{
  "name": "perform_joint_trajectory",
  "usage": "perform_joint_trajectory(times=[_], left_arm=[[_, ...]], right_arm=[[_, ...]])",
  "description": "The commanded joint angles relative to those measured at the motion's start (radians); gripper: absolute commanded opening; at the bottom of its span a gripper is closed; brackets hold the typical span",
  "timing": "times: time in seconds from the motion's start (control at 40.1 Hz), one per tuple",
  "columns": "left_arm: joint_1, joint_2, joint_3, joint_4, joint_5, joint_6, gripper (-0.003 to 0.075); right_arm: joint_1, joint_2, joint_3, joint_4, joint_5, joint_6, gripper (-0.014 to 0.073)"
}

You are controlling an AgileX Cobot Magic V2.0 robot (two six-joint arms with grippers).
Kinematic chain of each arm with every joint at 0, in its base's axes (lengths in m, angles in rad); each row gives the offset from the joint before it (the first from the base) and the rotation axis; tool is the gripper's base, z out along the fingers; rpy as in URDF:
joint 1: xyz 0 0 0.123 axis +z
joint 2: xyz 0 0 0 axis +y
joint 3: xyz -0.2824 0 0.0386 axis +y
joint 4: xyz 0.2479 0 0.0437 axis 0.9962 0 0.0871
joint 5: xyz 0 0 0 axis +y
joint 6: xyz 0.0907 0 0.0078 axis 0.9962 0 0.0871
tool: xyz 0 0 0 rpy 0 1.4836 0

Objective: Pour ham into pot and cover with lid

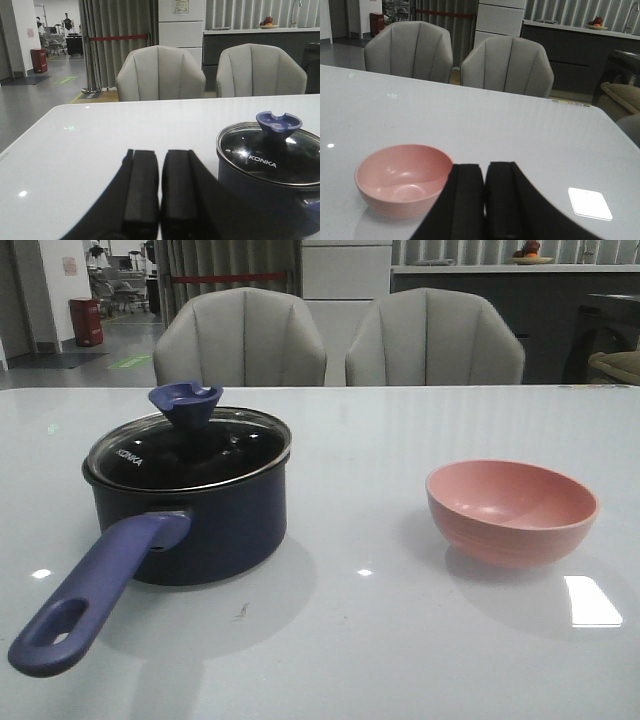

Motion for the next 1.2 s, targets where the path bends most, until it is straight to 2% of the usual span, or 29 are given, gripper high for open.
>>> perform_joint_trajectory(times=[0.0, 0.249, 0.474, 1.171], left_arm=[[0.002, -0.009, 0.020, -0.002, -0.081, -0.009, 0.0113], [0.002, -0.009, 0.020, -0.002, -0.081, -0.009, 0.0113], [0.002, -0.009, 0.020, -0.002, -0.081, -0.009, 0.0113], [0.002, -0.009, 0.020, -0.002, -0.081, -0.009, 0.0113]], right_arm=[[-0.006, -0.024, 0.006, -0.036, -0.095, 0.032, 0.0161], [-0.013, -0.122, 0.027, -0.021, -0.067, 0.032, 0.0161], [-0.013, -0.121, 0.027, 0.053, -0.043, 0.030, 0.0161], [-0.013, -0.121, 0.027, 0.054, -0.039, 0.027, 0.0161]])
